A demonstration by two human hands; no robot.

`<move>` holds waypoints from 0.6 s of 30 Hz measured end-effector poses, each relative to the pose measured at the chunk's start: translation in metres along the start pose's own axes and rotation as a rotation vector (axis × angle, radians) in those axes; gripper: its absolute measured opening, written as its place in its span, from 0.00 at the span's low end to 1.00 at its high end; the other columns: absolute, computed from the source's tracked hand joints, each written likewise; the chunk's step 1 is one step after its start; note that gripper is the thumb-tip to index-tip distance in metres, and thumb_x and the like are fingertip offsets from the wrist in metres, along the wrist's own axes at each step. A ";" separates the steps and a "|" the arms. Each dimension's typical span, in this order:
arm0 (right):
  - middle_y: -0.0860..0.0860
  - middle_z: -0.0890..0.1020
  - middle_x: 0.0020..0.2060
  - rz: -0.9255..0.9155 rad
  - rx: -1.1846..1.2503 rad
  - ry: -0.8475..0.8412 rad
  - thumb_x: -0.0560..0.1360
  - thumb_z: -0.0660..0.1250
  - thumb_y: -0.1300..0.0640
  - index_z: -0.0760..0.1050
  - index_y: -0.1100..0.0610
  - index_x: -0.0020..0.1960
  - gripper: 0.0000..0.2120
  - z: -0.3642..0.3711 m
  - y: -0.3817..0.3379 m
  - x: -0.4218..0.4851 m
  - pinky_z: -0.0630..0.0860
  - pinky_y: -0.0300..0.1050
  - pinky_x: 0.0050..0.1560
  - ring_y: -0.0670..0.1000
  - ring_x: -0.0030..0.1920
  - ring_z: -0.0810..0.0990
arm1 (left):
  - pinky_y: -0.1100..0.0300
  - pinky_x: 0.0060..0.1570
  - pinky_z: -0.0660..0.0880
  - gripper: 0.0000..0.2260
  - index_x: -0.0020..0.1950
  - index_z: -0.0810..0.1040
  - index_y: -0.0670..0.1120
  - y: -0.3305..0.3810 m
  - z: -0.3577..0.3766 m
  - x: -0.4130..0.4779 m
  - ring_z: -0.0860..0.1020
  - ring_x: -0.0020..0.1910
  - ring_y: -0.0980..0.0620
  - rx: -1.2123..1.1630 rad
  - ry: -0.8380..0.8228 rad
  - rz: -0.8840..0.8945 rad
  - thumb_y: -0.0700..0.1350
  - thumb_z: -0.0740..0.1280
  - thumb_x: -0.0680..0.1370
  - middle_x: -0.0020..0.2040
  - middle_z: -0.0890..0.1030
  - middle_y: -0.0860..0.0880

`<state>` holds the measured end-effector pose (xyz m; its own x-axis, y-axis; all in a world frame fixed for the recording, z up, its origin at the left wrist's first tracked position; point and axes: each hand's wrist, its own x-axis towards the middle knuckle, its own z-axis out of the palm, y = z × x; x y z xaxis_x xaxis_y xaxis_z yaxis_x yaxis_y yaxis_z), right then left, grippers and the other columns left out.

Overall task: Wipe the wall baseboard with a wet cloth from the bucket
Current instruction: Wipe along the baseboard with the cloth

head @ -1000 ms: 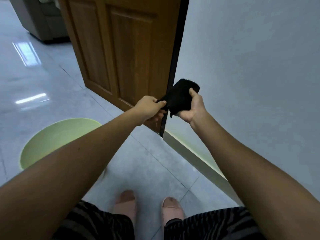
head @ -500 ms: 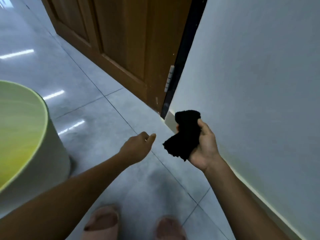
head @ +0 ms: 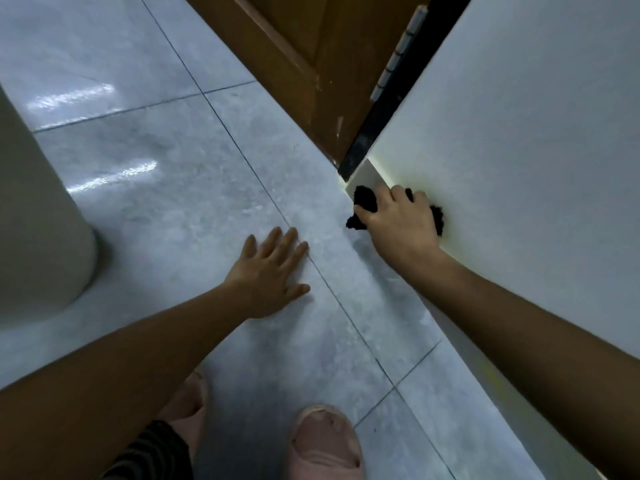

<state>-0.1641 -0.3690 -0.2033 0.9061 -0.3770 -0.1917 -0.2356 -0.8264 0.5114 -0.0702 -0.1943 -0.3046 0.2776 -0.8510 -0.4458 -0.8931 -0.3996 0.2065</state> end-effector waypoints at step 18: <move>0.51 0.78 0.52 -0.226 -0.445 -0.091 0.66 0.70 0.53 0.84 0.52 0.48 0.12 0.043 0.021 -0.043 0.62 0.53 0.50 0.55 0.51 0.67 | 0.40 0.72 0.37 0.39 0.73 0.28 0.51 0.003 0.024 0.000 0.34 0.76 0.43 0.024 0.176 -0.015 0.69 0.30 0.66 0.74 0.29 0.47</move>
<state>-0.2231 -0.3875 -0.2202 0.8783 -0.2606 -0.4009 0.1531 -0.6410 0.7521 -0.0809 -0.1876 -0.3250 0.3467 -0.8924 -0.2888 -0.8960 -0.4062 0.1793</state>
